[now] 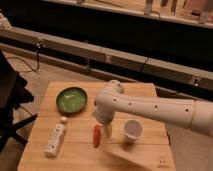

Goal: Place the pepper in the ceramic bowl

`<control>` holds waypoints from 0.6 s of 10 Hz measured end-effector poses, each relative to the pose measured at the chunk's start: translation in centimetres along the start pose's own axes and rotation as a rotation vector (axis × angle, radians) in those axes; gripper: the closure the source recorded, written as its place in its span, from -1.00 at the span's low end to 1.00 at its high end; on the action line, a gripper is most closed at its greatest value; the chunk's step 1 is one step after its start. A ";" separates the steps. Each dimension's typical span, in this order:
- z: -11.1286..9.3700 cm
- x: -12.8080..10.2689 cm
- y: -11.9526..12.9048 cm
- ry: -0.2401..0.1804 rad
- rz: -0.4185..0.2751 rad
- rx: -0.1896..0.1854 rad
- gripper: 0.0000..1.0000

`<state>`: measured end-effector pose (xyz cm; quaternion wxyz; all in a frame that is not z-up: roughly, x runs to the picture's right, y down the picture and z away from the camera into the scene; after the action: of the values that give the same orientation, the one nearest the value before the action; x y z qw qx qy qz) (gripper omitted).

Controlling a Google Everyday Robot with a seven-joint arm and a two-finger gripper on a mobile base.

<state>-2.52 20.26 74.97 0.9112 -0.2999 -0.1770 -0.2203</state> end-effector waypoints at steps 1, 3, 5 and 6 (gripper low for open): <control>0.5 -0.3 0.2 0.004 -0.006 0.003 -0.60; 1.7 -0.5 0.3 0.013 -0.007 -0.009 -0.60; 4.5 -0.3 0.4 0.017 -0.007 -0.050 -0.60; 5.3 -0.2 0.4 0.014 -0.003 -0.064 -0.60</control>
<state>-3.49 23.96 78.69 0.9019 -0.3272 -0.1637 -0.2295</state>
